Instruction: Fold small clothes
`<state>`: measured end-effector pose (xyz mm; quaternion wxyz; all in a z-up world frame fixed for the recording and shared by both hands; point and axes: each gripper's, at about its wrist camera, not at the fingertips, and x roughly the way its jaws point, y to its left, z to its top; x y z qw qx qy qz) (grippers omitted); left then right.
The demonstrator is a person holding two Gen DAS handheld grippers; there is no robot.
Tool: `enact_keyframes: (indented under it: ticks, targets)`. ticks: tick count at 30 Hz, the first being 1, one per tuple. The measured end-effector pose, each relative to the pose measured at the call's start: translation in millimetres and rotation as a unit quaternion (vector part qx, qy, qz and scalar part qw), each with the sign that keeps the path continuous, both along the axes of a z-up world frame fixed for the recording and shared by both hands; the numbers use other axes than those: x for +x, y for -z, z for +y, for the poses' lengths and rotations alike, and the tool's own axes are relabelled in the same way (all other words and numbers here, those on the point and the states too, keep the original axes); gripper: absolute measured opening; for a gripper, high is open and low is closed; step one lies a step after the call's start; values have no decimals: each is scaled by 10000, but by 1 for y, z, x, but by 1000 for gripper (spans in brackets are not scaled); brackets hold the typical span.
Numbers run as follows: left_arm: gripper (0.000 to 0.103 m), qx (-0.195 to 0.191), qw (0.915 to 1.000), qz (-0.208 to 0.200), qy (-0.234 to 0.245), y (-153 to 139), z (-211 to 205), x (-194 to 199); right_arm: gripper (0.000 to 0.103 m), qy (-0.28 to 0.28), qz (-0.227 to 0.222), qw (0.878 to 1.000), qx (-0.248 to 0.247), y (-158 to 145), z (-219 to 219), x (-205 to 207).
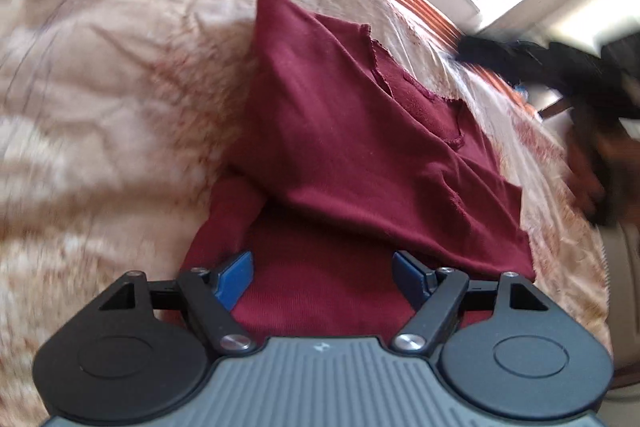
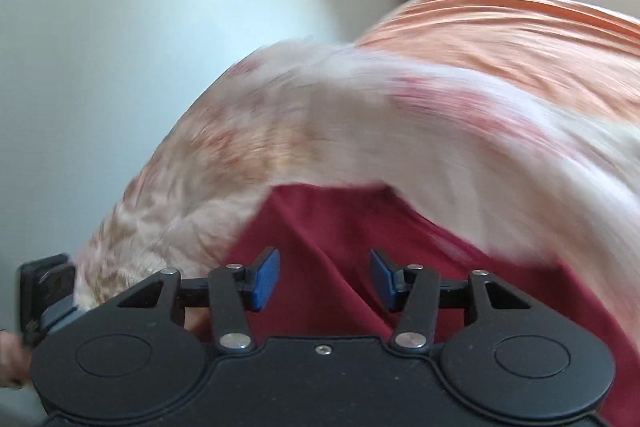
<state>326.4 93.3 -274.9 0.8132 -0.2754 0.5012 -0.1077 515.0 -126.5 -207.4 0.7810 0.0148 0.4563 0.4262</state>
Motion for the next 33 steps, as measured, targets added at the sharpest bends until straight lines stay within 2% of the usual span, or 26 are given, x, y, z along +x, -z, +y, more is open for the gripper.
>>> enact_keyframes:
  ticks: [3, 6, 9, 12, 14, 17, 19, 21, 22, 23, 24, 26, 29, 31, 33]
  targets:
    - [81, -200, 9997, -39, -113, 1, 7, -8, 50, -483, 176, 9987, -13, 14, 72, 33]
    - [82, -301, 9993, -121, -195, 1, 14, -11, 39, -738, 485, 9960, -102, 28, 119, 54]
    - [82, -440, 9985, -162, -276, 4, 22, -10, 30, -927, 648, 9926, -438, 42, 140, 60]
    - [82, -524, 9979, -240, -309, 3, 25, -3, 4, -1072, 893, 9889, -508, 57, 145, 57]
    - [83, -530, 9978, -260, -310, 5, 24, 2, 1, -1081, 936, 9890, -374, 58, 140, 57]
    - [84, -493, 9983, -151, -279, 13, 22, 10, 1, -241, 934, 9953, -117, 57, 111, 65]
    - [84, -442, 9986, -161, -250, 15, 19, 9, 1, 435, 1046, 9935, -65, 68, 86, 72]
    - [84, -453, 9983, -244, -262, 10, 20, 7, 3, 703, 1141, 9910, -70, 79, 71, 71]
    - [84, -464, 9979, -326, -303, 4, 22, 6, 14, 823, 1241, 9888, 56, 83, 65, 70]
    - [84, -481, 9974, -426, -339, -1, 24, 6, 33, 947, 1355, 9860, 222, 85, 60, 69]
    - [84, -511, 9963, -560, -397, -8, 28, 6, 38, 1096, 1478, 9820, 434, 85, 55, 68]
    - [84, -577, 9939, -810, -484, -21, 34, 8, 43, 1266, 1410, 9786, 809, 75, 43, 65]
    - [87, -762, 9893, -1156, -468, -36, 37, 21, 44, 1176, 1208, 9807, 993, 59, 31, 55]
    - [90, -779, 9879, -1310, -294, -40, 31, 36, 44, 1063, 1229, 9814, 1024, 54, 22, 46]
    - [92, -649, 9893, -1304, 21, -35, 17, 54, 44, 992, 1430, 9776, 1181, 58, 11, 39]
